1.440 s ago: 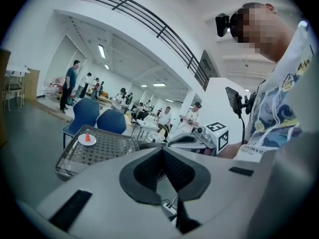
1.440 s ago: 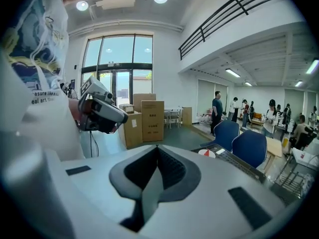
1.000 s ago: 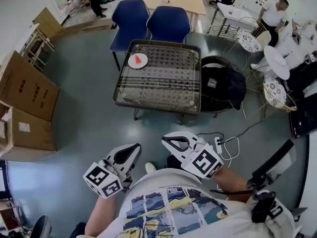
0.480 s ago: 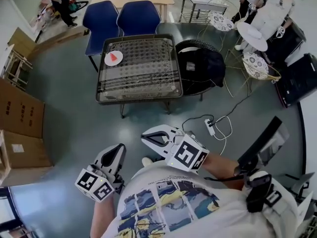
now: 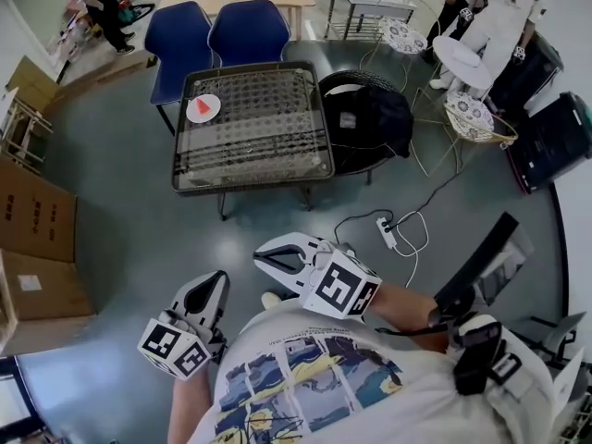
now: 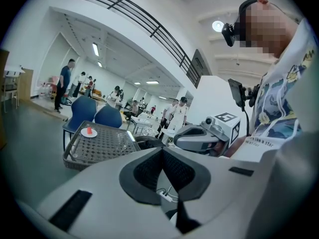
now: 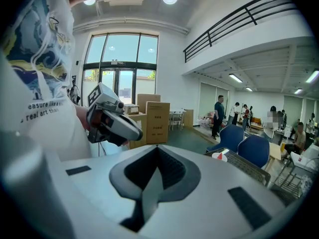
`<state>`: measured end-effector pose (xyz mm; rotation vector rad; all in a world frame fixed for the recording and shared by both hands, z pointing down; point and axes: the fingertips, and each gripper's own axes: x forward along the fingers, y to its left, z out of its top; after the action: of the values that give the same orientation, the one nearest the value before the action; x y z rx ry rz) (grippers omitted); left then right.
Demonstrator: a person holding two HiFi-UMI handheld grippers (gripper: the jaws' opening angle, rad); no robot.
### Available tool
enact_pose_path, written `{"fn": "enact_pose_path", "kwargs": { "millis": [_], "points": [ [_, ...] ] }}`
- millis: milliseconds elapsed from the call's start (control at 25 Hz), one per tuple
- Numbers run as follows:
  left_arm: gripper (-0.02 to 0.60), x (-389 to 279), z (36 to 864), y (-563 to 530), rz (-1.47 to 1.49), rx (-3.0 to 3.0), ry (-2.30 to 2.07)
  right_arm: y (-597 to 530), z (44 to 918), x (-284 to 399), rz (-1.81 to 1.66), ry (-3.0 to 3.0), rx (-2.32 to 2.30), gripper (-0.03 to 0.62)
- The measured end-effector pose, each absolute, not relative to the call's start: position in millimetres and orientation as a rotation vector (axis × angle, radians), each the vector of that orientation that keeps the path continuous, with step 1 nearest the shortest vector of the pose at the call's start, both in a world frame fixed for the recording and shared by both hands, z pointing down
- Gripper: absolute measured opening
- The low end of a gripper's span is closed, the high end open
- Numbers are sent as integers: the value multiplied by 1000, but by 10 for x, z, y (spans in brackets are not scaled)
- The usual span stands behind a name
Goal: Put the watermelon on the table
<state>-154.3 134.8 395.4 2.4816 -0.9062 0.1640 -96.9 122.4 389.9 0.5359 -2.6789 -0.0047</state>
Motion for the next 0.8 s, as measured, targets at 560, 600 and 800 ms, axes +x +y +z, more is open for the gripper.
{"fn": "enact_pose_path", "kwargs": {
  "millis": [560,600,800],
  "points": [
    [9,-1623,4047,1349,173,2476,-900,1255,3964,-1073,-6,-2662,522,11],
    [9,-1637,4055,1358,176,2475,-901,1265,3965,-1081,-7,-2662,521,11],
    [9,-1653,4039,1379,169,2478,-894,1295,3964,-1115,-11,-2660,512,9]
  ]
}}
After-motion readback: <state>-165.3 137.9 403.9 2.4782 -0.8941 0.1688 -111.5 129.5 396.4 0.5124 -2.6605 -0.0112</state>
